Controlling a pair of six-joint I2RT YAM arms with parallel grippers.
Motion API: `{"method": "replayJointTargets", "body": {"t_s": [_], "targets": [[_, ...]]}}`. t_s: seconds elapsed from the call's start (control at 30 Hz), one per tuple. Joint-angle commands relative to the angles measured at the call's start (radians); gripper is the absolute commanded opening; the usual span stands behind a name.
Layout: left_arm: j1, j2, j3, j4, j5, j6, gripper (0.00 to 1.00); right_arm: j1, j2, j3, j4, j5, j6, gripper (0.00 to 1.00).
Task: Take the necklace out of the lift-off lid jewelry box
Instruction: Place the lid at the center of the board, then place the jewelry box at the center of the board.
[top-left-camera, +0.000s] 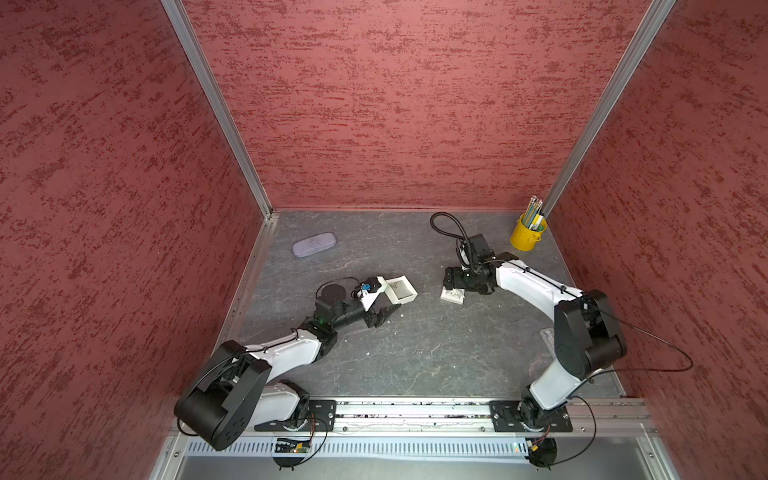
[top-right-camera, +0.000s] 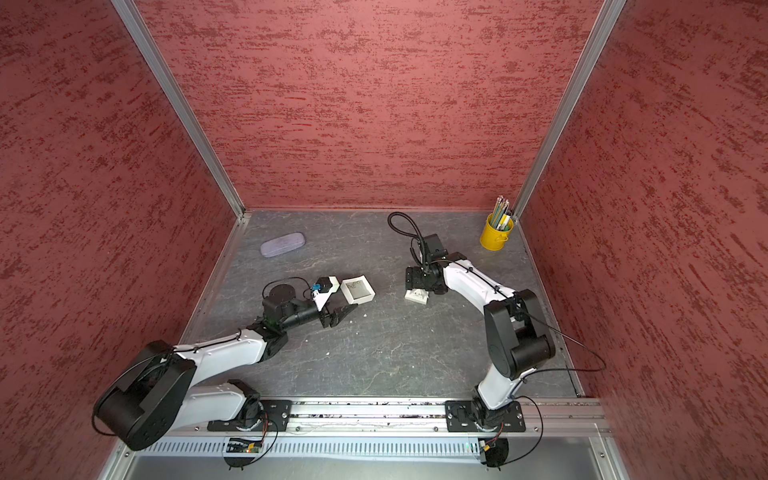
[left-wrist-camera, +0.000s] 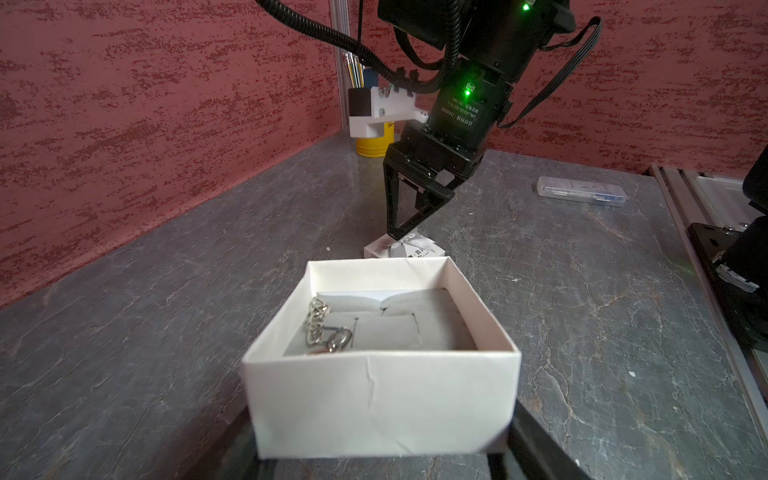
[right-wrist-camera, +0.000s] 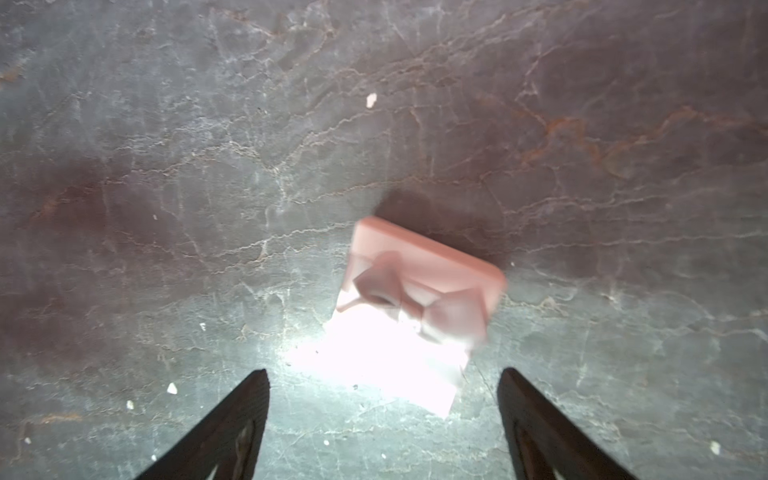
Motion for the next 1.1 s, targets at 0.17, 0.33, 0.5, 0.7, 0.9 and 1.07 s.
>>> {"method": "replayJointTargets", "body": {"t_s": [0.17, 0.33, 0.5, 0.7, 0.9, 1.07], "targets": [[-0.008, 0.057, 0.035, 0.058, 0.032, -0.016, 0.67, 0.004, -0.185, -0.044, 0.090, -0.147, 0.038, 0.76], [-0.016, 0.075, 0.052, 0.065, 0.033, -0.015, 0.67, 0.108, -0.284, -0.044, 0.147, -0.270, 0.089, 0.65], [-0.027, 0.073, 0.056, 0.058, 0.034, -0.015, 0.67, 0.218, -0.243, 0.003, 0.171, -0.297, 0.114, 0.66], [-0.033, 0.051, 0.051, 0.040, 0.033, -0.010, 0.67, 0.261, -0.149, 0.063, 0.128, -0.260, 0.094, 0.58], [-0.033, 0.033, 0.051, 0.022, 0.027, 0.004, 0.67, 0.267, -0.127, 0.075, 0.092, -0.206, 0.078, 0.46], [-0.034, 0.010, 0.056, 0.004, 0.025, -0.003, 0.67, 0.273, -0.126, 0.064, 0.101, -0.213, 0.074, 0.26]]}}
